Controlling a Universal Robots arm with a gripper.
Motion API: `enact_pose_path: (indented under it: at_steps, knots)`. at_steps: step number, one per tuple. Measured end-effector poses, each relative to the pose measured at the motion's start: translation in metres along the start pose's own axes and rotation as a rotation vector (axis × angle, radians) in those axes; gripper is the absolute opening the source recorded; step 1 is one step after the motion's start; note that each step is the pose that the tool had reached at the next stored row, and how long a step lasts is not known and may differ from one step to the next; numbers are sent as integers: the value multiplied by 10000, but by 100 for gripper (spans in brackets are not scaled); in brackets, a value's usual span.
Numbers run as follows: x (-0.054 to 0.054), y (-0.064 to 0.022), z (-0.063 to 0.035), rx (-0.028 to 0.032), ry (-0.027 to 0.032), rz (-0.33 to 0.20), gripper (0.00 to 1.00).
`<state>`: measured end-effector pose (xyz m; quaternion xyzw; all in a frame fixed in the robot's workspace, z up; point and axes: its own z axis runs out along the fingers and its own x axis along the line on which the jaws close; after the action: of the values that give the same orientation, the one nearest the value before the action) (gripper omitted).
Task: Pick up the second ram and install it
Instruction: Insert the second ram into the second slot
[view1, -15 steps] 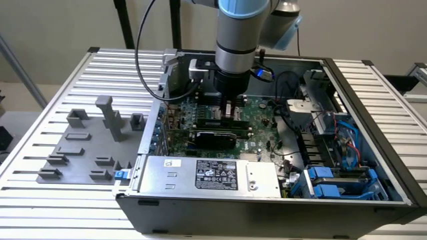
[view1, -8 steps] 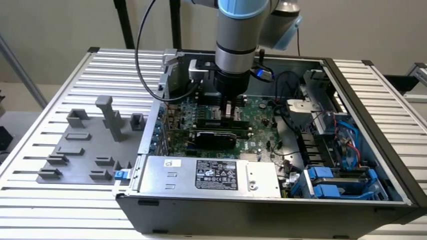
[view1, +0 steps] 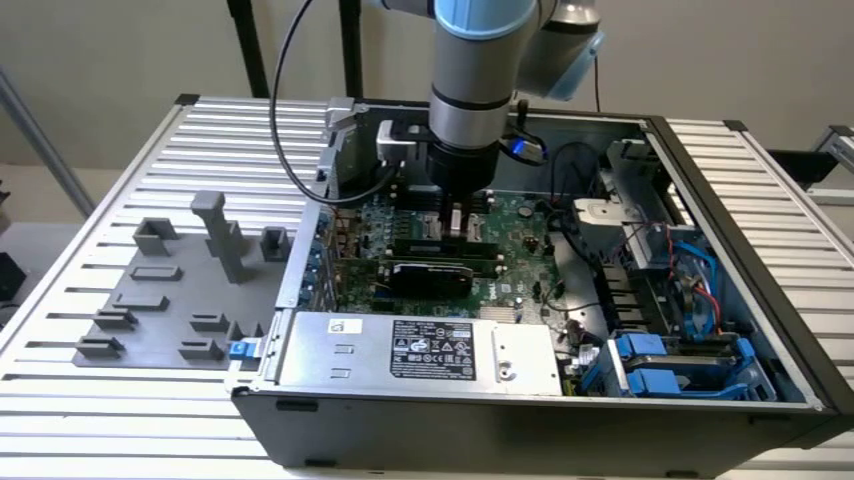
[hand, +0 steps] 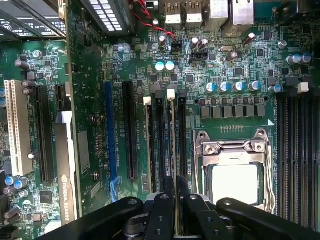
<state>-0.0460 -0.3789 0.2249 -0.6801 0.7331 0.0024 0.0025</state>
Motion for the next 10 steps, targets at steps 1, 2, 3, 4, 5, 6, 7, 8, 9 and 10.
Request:
enact_pose_path:
  at_steps: [1, 2, 3, 4, 5, 6, 7, 8, 9, 10]
  knots:
    - [-1, 0, 2, 2, -1, 1, 0]
    - [-1, 0, 4, 4, -2, 0, 0]
    - [-1, 0, 5, 5, -2, 0, 0]
    - [-2, 1, 6, 5, -2, -1, 0]
    - [-2, 1, 7, 5, -1, -2, 0]
    - [-3, 1, 9, 6, -1, -3, 0]
    - [-4, 1, 10, 7, -1, -6, 0]
    - [-5, 1, 12, 7, -3, -10, 0]
    - [-6, 1, 13, 7, -2, -13, 0]
    - [-7, 1, 14, 7, -2, -16, 0]
